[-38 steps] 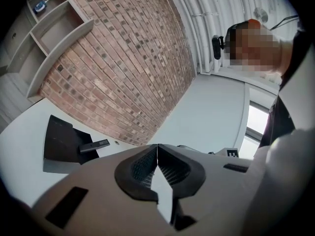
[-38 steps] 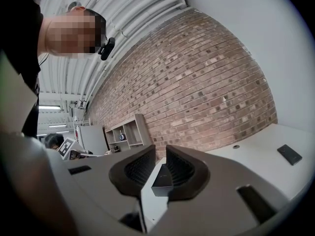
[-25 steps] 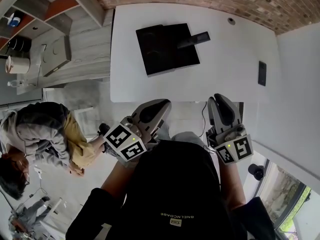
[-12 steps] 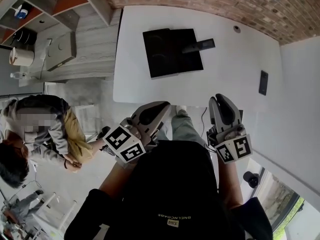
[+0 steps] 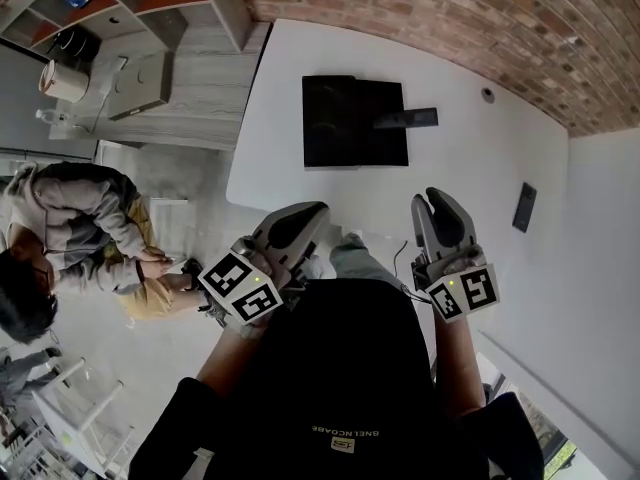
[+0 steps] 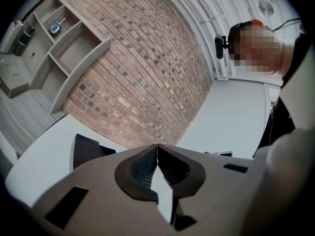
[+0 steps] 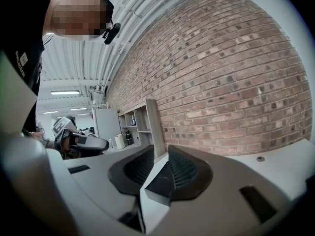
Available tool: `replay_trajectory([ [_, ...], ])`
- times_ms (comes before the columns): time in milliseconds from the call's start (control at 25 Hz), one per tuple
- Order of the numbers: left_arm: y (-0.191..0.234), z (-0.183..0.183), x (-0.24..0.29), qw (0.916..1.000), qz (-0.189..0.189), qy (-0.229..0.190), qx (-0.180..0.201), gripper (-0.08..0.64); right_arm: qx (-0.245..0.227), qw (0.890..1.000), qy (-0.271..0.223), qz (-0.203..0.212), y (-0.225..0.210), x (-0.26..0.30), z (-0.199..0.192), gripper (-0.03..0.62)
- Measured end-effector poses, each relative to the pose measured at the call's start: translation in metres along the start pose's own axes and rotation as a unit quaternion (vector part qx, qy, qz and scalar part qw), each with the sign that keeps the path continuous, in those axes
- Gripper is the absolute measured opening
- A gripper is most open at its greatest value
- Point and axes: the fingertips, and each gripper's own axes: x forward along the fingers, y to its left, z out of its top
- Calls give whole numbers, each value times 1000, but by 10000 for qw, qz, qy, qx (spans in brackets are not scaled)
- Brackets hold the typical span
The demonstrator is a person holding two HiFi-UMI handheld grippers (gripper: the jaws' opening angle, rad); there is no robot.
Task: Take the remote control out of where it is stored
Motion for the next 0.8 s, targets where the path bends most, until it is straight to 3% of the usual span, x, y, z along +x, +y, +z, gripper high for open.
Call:
replay_trajectory([
  [280, 1, 7, 12, 9994, 263, -197, 103, 6, -357, 9975, 413, 449, -22, 27, -13, 105],
  [520, 3, 10, 14, 9980, 521, -326, 168, 6, -899, 9887, 875, 822, -41, 57, -29, 132],
  [640, 6, 14, 11, 9966, 694, -395, 193, 6, -1214, 9810, 1176, 948, -50, 72, -37, 151],
  [800, 8, 17, 7, 9943, 919, -474, 257, 6, -1748, 9610, 1777, 1201, -62, 94, -57, 195],
])
